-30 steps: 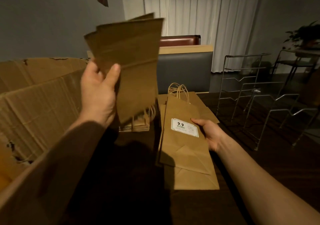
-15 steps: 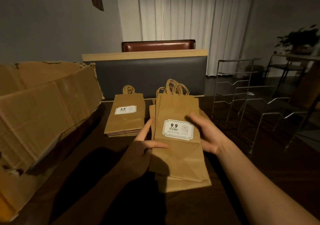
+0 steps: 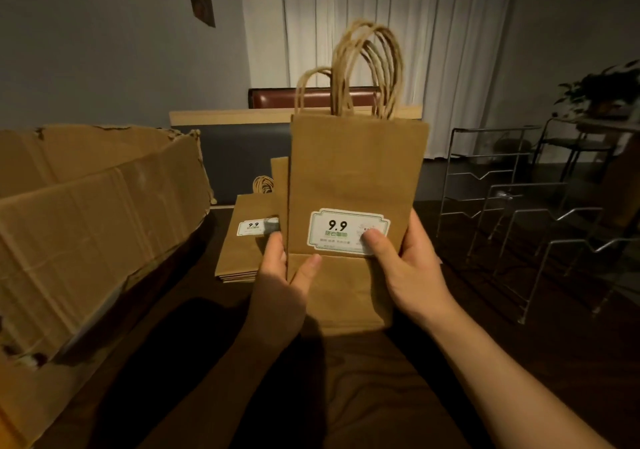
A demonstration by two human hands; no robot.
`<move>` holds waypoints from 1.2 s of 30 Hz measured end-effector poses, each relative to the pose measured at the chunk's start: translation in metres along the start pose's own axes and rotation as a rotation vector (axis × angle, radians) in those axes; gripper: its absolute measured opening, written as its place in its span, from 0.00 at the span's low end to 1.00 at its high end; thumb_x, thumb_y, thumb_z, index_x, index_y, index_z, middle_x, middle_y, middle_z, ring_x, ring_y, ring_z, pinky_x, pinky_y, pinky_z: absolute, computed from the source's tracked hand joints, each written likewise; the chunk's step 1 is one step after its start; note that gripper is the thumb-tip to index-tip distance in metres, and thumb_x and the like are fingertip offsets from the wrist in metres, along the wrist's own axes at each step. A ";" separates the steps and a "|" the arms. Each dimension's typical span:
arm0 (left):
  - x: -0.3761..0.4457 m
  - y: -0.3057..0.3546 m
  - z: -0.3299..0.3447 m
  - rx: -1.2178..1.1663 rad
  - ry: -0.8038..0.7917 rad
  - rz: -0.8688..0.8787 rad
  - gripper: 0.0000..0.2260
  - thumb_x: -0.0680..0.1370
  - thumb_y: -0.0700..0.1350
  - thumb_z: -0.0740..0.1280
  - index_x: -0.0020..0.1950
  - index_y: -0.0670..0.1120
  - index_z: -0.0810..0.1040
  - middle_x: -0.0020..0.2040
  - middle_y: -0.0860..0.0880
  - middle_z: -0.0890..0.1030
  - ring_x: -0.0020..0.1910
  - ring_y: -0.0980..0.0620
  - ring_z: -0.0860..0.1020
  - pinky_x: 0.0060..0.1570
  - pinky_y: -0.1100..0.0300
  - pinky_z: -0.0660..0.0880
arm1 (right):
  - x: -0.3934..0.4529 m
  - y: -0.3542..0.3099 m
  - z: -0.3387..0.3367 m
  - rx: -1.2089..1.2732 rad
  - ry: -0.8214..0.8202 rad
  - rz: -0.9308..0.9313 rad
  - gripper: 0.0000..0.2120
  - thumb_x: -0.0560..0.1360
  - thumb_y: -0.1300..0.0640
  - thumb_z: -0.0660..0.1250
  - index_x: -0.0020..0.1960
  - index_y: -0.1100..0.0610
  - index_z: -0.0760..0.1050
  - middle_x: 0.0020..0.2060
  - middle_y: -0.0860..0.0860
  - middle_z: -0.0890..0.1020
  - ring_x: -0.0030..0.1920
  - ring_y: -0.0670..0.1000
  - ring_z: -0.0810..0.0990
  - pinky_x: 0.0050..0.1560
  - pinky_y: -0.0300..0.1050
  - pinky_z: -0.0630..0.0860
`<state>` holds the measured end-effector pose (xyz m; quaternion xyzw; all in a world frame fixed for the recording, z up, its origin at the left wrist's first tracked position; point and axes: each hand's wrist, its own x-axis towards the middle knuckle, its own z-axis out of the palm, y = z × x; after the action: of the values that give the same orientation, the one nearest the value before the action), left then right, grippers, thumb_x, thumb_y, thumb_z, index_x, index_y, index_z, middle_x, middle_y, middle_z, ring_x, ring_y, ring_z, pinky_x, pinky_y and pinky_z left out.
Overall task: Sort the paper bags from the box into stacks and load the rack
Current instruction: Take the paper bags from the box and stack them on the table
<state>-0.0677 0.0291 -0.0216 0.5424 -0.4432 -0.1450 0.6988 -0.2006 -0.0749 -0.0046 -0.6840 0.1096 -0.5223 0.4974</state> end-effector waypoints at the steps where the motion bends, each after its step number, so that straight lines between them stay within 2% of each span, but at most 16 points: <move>1: 0.001 0.001 0.001 0.010 0.013 0.011 0.14 0.79 0.37 0.66 0.57 0.56 0.71 0.55 0.57 0.81 0.55 0.63 0.80 0.46 0.69 0.78 | 0.000 -0.001 0.002 0.014 0.005 -0.011 0.15 0.76 0.56 0.67 0.61 0.48 0.72 0.55 0.44 0.83 0.57 0.47 0.82 0.55 0.41 0.79; 4: -0.001 -0.009 -0.003 0.079 -0.046 -0.004 0.20 0.77 0.37 0.68 0.63 0.55 0.68 0.57 0.57 0.80 0.57 0.62 0.79 0.52 0.68 0.77 | -0.001 0.007 0.002 0.021 -0.013 0.015 0.15 0.75 0.55 0.67 0.61 0.49 0.73 0.55 0.45 0.84 0.57 0.47 0.82 0.55 0.42 0.79; 7: -0.011 -0.027 -0.008 0.125 -0.239 -0.182 0.29 0.76 0.34 0.69 0.69 0.57 0.64 0.60 0.57 0.80 0.59 0.61 0.79 0.59 0.62 0.77 | -0.009 0.026 0.000 -0.023 -0.049 0.155 0.14 0.76 0.58 0.68 0.60 0.49 0.75 0.55 0.43 0.84 0.57 0.45 0.82 0.56 0.41 0.78; 10: -0.012 -0.038 -0.013 0.177 -0.199 -0.217 0.30 0.75 0.33 0.70 0.68 0.59 0.65 0.60 0.57 0.79 0.60 0.61 0.78 0.62 0.59 0.75 | -0.015 0.036 0.002 -0.048 -0.018 0.227 0.17 0.77 0.57 0.69 0.64 0.49 0.74 0.57 0.44 0.83 0.59 0.44 0.81 0.61 0.45 0.77; 14: -0.008 -0.034 -0.015 0.166 -0.196 -0.214 0.28 0.74 0.32 0.70 0.60 0.63 0.66 0.57 0.60 0.78 0.54 0.70 0.77 0.54 0.69 0.75 | -0.014 0.042 0.008 0.054 -0.051 0.358 0.19 0.80 0.63 0.63 0.65 0.44 0.72 0.59 0.45 0.82 0.61 0.46 0.80 0.61 0.46 0.76; 16: -0.001 -0.027 -0.022 0.194 -0.170 -0.181 0.32 0.73 0.34 0.71 0.68 0.61 0.63 0.62 0.57 0.76 0.60 0.68 0.75 0.59 0.67 0.75 | -0.004 0.038 0.015 0.021 -0.039 0.346 0.20 0.79 0.61 0.64 0.66 0.45 0.71 0.59 0.44 0.82 0.62 0.46 0.79 0.60 0.46 0.76; 18: 0.014 -0.016 -0.032 0.192 -0.122 -0.122 0.40 0.72 0.37 0.72 0.77 0.57 0.57 0.69 0.54 0.71 0.68 0.58 0.72 0.69 0.54 0.70 | 0.019 0.028 0.030 -0.048 -0.019 0.317 0.20 0.79 0.60 0.65 0.69 0.47 0.69 0.58 0.43 0.81 0.60 0.44 0.79 0.54 0.39 0.78; 20: 0.039 -0.002 -0.045 0.303 -0.033 -0.087 0.40 0.74 0.37 0.72 0.78 0.55 0.54 0.70 0.55 0.66 0.70 0.56 0.68 0.72 0.54 0.64 | 0.051 0.019 0.050 -0.083 -0.023 0.280 0.22 0.79 0.60 0.66 0.70 0.48 0.67 0.58 0.42 0.79 0.56 0.40 0.78 0.47 0.31 0.77; 22: 0.068 0.004 -0.062 0.490 0.073 -0.044 0.34 0.75 0.38 0.71 0.78 0.50 0.61 0.70 0.54 0.65 0.68 0.57 0.66 0.72 0.58 0.62 | 0.082 0.017 0.074 -0.131 -0.051 0.255 0.23 0.78 0.60 0.67 0.71 0.49 0.67 0.57 0.41 0.78 0.54 0.37 0.77 0.46 0.29 0.74; 24: 0.093 -0.002 -0.080 0.578 0.096 -0.057 0.27 0.75 0.41 0.70 0.74 0.50 0.69 0.69 0.54 0.69 0.66 0.56 0.69 0.71 0.55 0.65 | 0.107 0.034 0.099 -0.202 -0.070 0.297 0.22 0.78 0.62 0.67 0.69 0.52 0.69 0.55 0.41 0.77 0.53 0.40 0.76 0.46 0.28 0.72; 26: 0.103 -0.021 -0.092 0.627 0.029 -0.184 0.22 0.73 0.43 0.69 0.67 0.50 0.76 0.62 0.54 0.77 0.61 0.53 0.76 0.64 0.56 0.72 | 0.115 0.066 0.116 -0.359 -0.089 0.434 0.18 0.76 0.59 0.69 0.65 0.55 0.73 0.57 0.44 0.78 0.57 0.46 0.78 0.54 0.36 0.76; 28: 0.100 -0.042 -0.102 0.639 -0.065 -0.360 0.18 0.74 0.39 0.68 0.64 0.48 0.78 0.58 0.53 0.79 0.57 0.52 0.78 0.56 0.62 0.70 | 0.108 0.096 0.130 -0.628 -0.160 0.597 0.20 0.74 0.50 0.69 0.64 0.54 0.75 0.63 0.51 0.76 0.62 0.55 0.77 0.64 0.48 0.74; 29: 0.101 -0.052 -0.106 0.603 -0.077 -0.418 0.19 0.75 0.37 0.67 0.65 0.46 0.77 0.59 0.50 0.80 0.57 0.51 0.78 0.55 0.63 0.69 | 0.103 0.105 0.134 -0.672 -0.177 0.665 0.21 0.75 0.48 0.68 0.65 0.55 0.74 0.65 0.53 0.73 0.63 0.57 0.75 0.67 0.49 0.71; 31: 0.103 -0.062 -0.109 0.425 -0.035 -0.492 0.20 0.77 0.35 0.65 0.68 0.44 0.75 0.61 0.47 0.80 0.57 0.49 0.78 0.54 0.61 0.70 | 0.094 0.106 0.136 -0.534 -0.156 0.726 0.21 0.79 0.51 0.66 0.69 0.58 0.70 0.66 0.55 0.74 0.64 0.58 0.75 0.64 0.45 0.71; 34: 0.111 -0.068 -0.109 0.214 0.029 -0.585 0.18 0.78 0.37 0.65 0.68 0.47 0.73 0.61 0.47 0.80 0.56 0.48 0.79 0.56 0.56 0.74 | 0.095 0.104 0.136 -0.327 -0.117 0.769 0.18 0.82 0.57 0.61 0.70 0.58 0.68 0.65 0.54 0.77 0.63 0.55 0.76 0.57 0.42 0.71; 36: 0.113 -0.069 -0.107 0.126 0.041 -0.649 0.18 0.79 0.40 0.66 0.68 0.45 0.72 0.60 0.45 0.80 0.52 0.48 0.80 0.48 0.57 0.76 | 0.096 0.102 0.137 -0.293 -0.101 0.805 0.17 0.83 0.58 0.58 0.71 0.57 0.69 0.65 0.54 0.78 0.63 0.54 0.76 0.55 0.42 0.70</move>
<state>0.0983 -0.0062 -0.0327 0.7001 -0.2413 -0.3214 0.5902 -0.0089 -0.1106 -0.0218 -0.6748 0.4160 -0.2313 0.5640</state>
